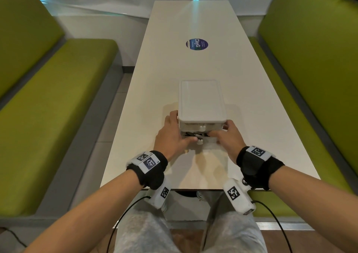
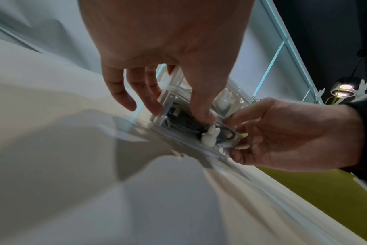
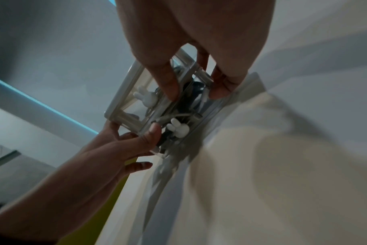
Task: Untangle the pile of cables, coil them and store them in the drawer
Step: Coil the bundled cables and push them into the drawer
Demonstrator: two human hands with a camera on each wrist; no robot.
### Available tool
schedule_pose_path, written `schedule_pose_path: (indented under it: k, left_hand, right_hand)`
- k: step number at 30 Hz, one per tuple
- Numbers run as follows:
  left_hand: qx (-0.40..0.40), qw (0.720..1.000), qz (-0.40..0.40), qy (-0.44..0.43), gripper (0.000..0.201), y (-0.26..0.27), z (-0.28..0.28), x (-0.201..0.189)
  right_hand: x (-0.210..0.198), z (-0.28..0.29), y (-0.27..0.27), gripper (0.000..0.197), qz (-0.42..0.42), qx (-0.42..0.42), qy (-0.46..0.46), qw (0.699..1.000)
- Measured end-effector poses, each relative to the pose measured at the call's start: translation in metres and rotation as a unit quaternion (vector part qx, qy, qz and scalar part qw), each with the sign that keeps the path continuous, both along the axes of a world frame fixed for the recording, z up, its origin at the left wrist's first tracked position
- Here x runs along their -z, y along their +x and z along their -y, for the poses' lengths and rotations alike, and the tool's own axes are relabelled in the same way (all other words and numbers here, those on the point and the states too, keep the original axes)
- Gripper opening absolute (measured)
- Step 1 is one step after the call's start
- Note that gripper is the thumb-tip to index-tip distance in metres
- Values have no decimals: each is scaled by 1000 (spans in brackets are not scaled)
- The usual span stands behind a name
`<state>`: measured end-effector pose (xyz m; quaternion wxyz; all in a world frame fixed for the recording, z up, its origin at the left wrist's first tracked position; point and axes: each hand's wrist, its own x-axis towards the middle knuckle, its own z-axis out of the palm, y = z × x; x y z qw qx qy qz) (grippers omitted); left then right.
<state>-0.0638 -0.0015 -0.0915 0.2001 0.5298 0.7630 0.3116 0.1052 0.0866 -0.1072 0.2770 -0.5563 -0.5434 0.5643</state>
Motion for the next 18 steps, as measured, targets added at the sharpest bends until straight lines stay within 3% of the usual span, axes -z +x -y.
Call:
schedule_pose_path:
  k: [6, 12, 18]
  left_hand:
    - [11, 1000, -9, -9, 92, 3, -1, -1]
    - [7, 1000, -12, -12, 89, 1, -3, -1]
    - [18, 1000, -22, -12, 86, -4, -7, -4]
  right_hand:
    - [-1, 10, -4, 95, 80, -25, 76, 994]
    - [-6, 12, -16, 84, 142, 15, 63, 988]
    - [-1, 18, -18, 88, 154, 12, 100, 983]
